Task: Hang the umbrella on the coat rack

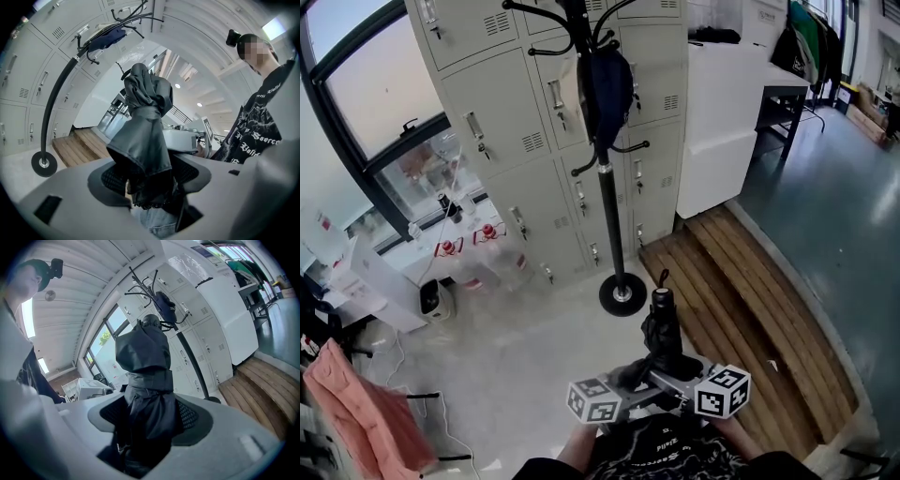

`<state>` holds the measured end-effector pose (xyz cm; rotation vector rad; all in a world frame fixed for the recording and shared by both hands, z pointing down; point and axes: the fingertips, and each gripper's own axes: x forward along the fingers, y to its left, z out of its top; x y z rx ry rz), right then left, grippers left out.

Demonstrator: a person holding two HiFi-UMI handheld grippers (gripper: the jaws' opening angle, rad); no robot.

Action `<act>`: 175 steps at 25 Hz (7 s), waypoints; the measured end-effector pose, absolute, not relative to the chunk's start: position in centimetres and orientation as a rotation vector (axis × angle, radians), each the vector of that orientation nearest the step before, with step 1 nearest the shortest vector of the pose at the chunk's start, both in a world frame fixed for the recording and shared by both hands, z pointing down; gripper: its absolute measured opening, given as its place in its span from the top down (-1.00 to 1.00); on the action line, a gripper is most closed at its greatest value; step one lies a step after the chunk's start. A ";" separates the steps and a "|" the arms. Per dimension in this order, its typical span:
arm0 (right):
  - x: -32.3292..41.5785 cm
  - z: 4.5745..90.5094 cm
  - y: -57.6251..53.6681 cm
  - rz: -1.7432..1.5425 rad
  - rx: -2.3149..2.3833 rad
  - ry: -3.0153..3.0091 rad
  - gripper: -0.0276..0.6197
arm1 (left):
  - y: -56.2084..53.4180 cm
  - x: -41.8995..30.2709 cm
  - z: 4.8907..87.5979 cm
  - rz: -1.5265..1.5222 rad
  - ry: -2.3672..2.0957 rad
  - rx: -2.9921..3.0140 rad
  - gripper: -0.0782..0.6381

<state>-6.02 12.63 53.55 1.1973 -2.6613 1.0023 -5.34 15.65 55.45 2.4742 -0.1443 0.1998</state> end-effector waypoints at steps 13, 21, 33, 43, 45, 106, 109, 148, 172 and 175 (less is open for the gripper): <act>-5.6 53.9 8.3 0.979 1.119 -2.670 0.05 | 11.3 -4.7 55.6 0.198 -0.199 2.480 -0.01; -4.0 53.5 3.3 0.950 1.091 -2.674 0.05 | 6.2 -3.0 55.3 0.207 -0.224 2.491 -0.01; -1.0 53.7 -2.9 1.047 1.091 -2.702 0.04 | 0.2 -0.2 55.4 0.277 -0.259 2.470 -0.01; 1.8 53.6 -7.1 1.042 1.054 -2.725 0.04 | -4.1 2.6 55.4 0.298 -0.288 2.470 -0.01; 2.5 53.5 -8.0 1.029 1.037 -2.731 0.04 | -5.1 3.3 55.3 0.299 -0.300 2.472 -0.01; 6.4 49.1 -25.0 0.833 0.899 -2.864 0.04 | -22.5 7.4 51.3 0.217 -0.495 2.591 -0.01; 6.1 49.2 -25.4 0.840 0.891 -2.865 0.04 | -22.9 7.1 51.5 0.220 -0.497 2.585 -0.01; 1.5 50.9 -27.2 0.868 0.718 -2.816 0.04 | -24.7 3.0 52.9 0.173 -0.605 2.497 -0.01; -1.3 55.1 -26.6 0.963 0.646 -2.698 0.04 | -23.9 0.5 56.8 0.201 -0.598 2.356 -0.01; -1.2 55.5 -26.7 0.992 0.663 -2.687 0.04 | -24.0 0.5 57.2 0.206 -0.587 2.349 -0.01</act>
